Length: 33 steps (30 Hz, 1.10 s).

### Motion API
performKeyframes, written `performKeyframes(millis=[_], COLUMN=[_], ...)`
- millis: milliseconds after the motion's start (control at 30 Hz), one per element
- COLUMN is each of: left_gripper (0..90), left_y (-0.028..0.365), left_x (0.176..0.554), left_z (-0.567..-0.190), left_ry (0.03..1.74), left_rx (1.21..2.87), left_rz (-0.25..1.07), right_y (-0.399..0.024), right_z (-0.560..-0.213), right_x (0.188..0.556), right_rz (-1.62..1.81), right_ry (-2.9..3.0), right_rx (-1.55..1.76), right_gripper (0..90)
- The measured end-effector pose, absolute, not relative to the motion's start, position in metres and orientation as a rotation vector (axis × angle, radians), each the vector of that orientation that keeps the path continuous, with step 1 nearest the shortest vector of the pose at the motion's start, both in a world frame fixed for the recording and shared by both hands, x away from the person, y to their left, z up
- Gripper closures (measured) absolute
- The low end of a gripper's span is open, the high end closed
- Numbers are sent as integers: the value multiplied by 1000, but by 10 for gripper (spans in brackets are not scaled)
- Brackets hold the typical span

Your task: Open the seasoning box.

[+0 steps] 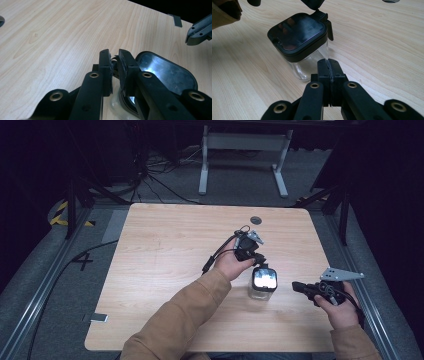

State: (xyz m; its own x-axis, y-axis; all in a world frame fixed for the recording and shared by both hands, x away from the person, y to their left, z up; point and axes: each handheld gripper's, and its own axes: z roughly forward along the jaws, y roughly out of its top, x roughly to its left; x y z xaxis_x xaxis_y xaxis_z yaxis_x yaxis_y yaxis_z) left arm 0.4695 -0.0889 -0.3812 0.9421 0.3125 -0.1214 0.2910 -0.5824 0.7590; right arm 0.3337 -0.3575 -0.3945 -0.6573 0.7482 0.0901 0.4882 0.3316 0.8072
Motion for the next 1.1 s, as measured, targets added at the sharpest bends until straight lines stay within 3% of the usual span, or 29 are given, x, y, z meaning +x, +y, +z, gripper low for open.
performKeyframes(millis=[100,167,1100], left_gripper=[817,894,897], left_y=[-89,-90,-96], left_x=[470,468,467], left_z=[-380,-379,-380], left_ry=[399,379,389], left_rx=[2218,2209,2251], left_rz=[35,1,32], right_y=[-357,-357,-355], right_z=[-395,-394,-394], right_x=[334,333,333], right_rz=[1238,1239,1242], right_ry=[2304,2304,2308], right_rx=[1105,1108,1094], right_gripper=[898,898,899])
